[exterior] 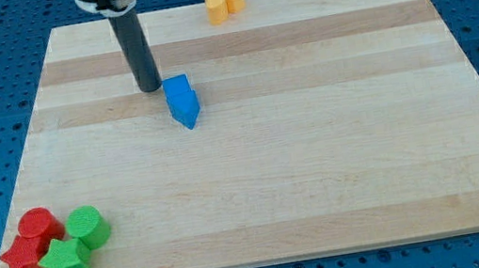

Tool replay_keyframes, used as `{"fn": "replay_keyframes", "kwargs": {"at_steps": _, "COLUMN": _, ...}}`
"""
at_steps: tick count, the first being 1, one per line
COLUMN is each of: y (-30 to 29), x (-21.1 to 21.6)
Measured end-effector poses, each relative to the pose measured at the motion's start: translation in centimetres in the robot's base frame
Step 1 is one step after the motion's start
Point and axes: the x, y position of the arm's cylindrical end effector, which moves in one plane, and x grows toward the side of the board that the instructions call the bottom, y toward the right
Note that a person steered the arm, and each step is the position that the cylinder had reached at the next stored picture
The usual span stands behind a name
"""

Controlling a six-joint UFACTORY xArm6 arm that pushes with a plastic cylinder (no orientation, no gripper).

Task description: Place the blue blocks at the center of the board

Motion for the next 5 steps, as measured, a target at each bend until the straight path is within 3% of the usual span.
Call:
{"fn": "replay_keyframes", "kwargs": {"at_steps": 1, "y": 1.3, "x": 3.4}}
{"fn": "replay_keyframes", "kwargs": {"at_steps": 3, "y": 7.6, "x": 4.3}}
{"fn": "replay_keyframes", "kwargs": {"at_steps": 4, "y": 5.2, "x": 5.1}}
{"fn": "replay_keyframes", "kwargs": {"at_steps": 5, "y": 1.7, "x": 9.6}}
